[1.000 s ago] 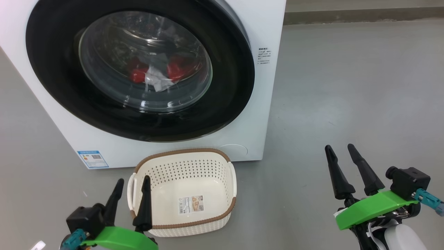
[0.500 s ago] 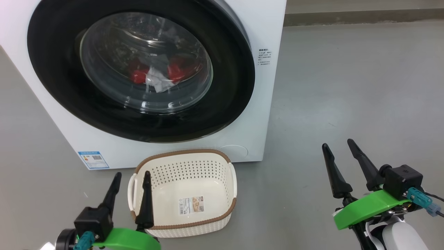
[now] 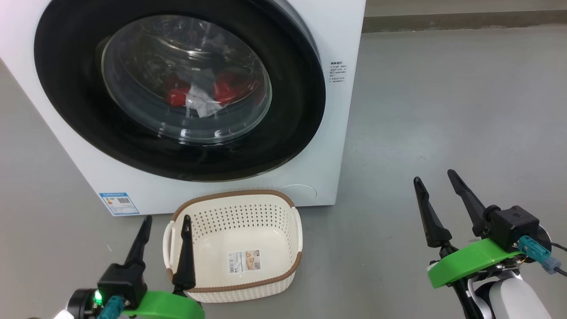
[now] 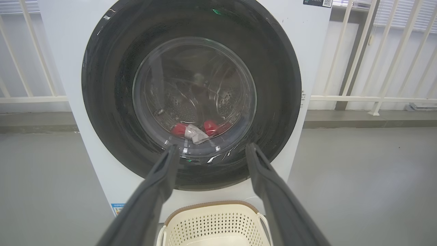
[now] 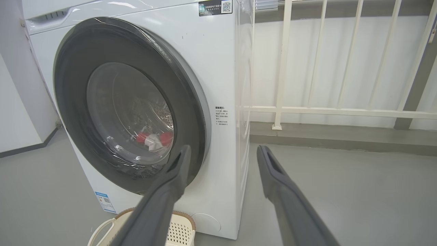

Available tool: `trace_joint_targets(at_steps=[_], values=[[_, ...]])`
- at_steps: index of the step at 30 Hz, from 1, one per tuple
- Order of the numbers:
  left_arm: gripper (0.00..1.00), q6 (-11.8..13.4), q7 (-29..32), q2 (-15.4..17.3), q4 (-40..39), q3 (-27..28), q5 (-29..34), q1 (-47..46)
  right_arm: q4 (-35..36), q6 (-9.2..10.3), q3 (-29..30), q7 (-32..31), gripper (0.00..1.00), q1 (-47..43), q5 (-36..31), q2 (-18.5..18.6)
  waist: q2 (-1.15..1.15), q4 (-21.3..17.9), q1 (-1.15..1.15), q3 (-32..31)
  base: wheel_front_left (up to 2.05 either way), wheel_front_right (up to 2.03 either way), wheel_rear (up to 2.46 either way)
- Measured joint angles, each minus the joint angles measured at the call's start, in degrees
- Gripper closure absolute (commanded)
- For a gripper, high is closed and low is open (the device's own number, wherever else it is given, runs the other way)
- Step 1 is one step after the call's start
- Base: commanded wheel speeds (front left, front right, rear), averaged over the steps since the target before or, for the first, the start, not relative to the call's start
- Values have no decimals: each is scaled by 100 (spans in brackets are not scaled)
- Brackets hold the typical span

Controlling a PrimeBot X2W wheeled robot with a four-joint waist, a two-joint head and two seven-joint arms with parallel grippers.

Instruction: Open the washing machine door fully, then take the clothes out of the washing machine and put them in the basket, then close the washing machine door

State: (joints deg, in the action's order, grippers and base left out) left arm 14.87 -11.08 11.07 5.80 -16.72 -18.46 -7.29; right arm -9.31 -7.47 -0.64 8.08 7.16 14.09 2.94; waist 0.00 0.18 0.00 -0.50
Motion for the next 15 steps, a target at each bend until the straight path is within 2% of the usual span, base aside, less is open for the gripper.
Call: trace_joint_targets(at_steps=[15], values=[[0,31,118,16,-118,23,-130,5,-7,0,31,0,0,16,1,0,0,20,0,51,0,0,0]])
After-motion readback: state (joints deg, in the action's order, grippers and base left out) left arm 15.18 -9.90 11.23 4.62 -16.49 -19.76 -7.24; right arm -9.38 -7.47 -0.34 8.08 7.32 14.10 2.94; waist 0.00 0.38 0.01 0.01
